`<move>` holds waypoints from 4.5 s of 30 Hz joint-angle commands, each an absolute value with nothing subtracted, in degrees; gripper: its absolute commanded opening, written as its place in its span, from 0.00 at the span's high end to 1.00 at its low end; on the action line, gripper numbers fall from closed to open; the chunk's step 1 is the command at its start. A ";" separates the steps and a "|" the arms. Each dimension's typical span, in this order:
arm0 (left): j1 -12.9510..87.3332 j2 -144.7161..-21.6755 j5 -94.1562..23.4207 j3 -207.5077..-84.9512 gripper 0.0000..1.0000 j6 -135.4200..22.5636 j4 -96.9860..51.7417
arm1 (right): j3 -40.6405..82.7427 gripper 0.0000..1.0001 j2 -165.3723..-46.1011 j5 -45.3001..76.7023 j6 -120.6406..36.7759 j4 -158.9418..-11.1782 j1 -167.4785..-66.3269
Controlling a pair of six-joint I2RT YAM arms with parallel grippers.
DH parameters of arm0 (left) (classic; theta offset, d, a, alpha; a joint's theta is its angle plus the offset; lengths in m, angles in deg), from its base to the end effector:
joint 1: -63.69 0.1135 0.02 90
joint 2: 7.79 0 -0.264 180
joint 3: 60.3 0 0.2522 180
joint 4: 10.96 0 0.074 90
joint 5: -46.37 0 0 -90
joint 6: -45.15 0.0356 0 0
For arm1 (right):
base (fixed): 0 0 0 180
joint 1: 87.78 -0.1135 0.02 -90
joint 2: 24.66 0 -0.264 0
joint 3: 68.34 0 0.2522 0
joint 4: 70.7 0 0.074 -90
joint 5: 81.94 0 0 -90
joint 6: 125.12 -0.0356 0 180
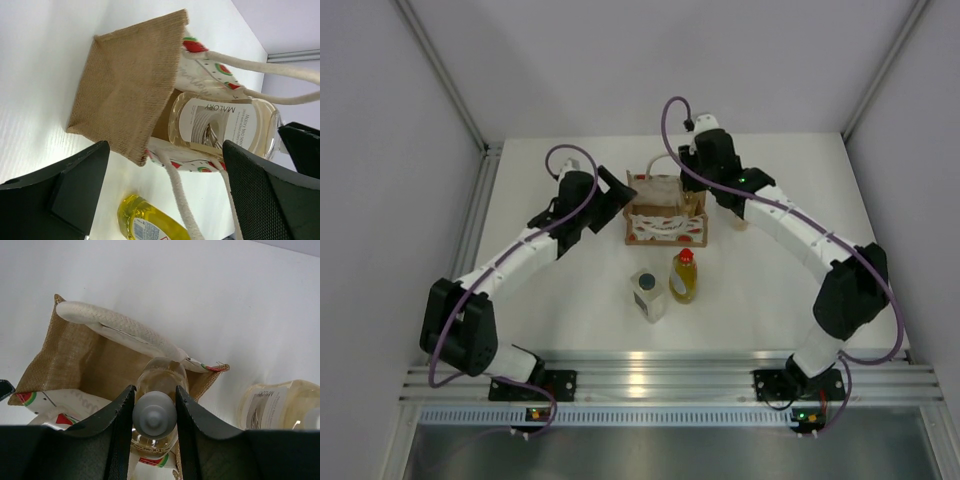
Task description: Take the personal care products out of the canvas bag
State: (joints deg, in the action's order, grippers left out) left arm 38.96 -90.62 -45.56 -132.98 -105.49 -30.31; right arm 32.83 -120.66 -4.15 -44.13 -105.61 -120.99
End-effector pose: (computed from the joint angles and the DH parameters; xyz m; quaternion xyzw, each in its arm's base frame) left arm 0.3009 -0.1372 0.2770 -0.2743 0.8190 -0.3308 0.3801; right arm 0.3331 0.2091 0.3448 -0.1281 0.8521 0.0940 0.4987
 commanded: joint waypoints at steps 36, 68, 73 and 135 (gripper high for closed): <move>39.34 -61.59 -56.54 -137.35 0.01 -74.82 -57.50 | 59.32 1.00 -108.95 -1.96 -38.37 -112.84 -120.82; 39.26 -50.51 -63.67 -128.64 0.01 -70.60 -67.35 | -0.16 1.00 -68.34 -7.59 -43.73 -96.69 -120.82; 39.26 -49.10 -64.19 -128.20 0.01 -70.78 -67.27 | -9.39 1.00 -65.70 -6.62 -44.78 -89.92 -121.09; 48.32 -37.32 -67.10 -126.80 0.01 -64.19 -67.18 | -1.05 0.00 -50.77 -33.16 -44.43 -130.08 -121.88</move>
